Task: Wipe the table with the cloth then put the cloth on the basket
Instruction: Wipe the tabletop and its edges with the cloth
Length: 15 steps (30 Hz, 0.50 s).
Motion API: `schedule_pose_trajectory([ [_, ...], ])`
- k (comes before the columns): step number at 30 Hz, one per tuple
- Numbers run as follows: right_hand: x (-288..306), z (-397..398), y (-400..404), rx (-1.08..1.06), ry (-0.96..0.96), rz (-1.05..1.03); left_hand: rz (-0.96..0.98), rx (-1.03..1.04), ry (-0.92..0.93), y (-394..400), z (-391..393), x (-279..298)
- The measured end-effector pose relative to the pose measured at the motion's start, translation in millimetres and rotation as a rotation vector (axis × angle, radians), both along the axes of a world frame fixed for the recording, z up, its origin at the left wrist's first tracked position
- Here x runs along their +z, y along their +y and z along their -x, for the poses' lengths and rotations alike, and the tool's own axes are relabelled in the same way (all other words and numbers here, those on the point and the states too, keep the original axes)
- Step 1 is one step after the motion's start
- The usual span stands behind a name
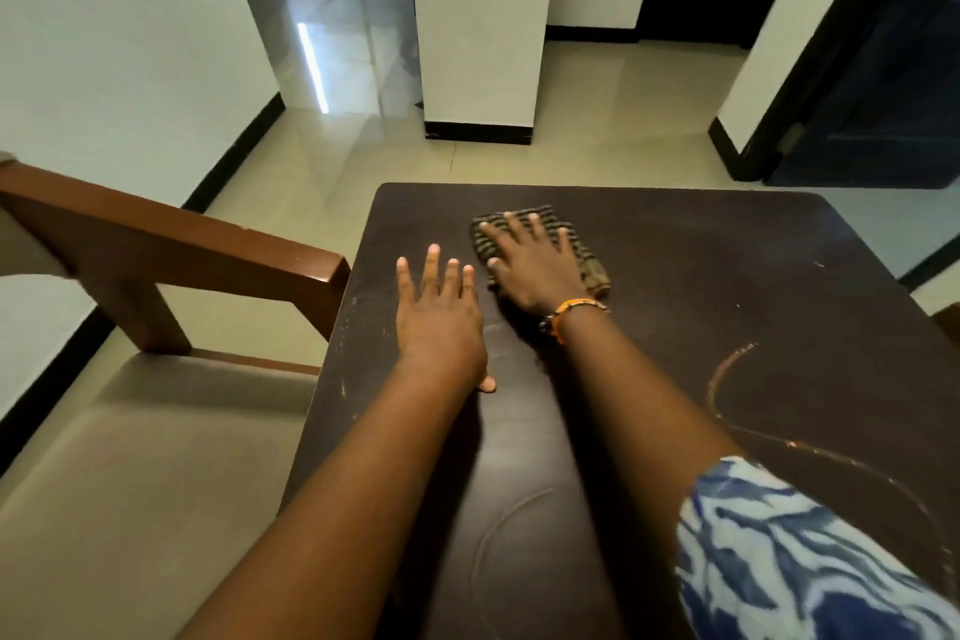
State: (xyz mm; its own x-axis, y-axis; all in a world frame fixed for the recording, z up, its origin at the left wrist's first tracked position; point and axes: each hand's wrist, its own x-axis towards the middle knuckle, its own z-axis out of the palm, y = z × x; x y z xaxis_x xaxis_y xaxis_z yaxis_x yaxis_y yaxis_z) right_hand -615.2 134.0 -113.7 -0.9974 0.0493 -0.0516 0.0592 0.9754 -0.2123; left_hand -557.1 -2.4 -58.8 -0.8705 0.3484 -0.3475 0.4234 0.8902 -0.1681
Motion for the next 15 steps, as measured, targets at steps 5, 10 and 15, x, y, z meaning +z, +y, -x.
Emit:
schedule_pose_trajectory([
  [5,-1.2,-9.6,49.3,0.048,0.025,0.002,-0.085,0.003,-0.065,40.3,-14.8,8.2],
  [10,2.0,-54.5,173.4,-0.187,0.053,-0.018,-0.220,-0.036,-0.071,92.0,-25.2,5.1],
  [15,5.0,-106.0,280.3,-0.493,0.053,-0.015,-0.189,-0.062,-0.035,128.0,-28.9,-2.2],
])
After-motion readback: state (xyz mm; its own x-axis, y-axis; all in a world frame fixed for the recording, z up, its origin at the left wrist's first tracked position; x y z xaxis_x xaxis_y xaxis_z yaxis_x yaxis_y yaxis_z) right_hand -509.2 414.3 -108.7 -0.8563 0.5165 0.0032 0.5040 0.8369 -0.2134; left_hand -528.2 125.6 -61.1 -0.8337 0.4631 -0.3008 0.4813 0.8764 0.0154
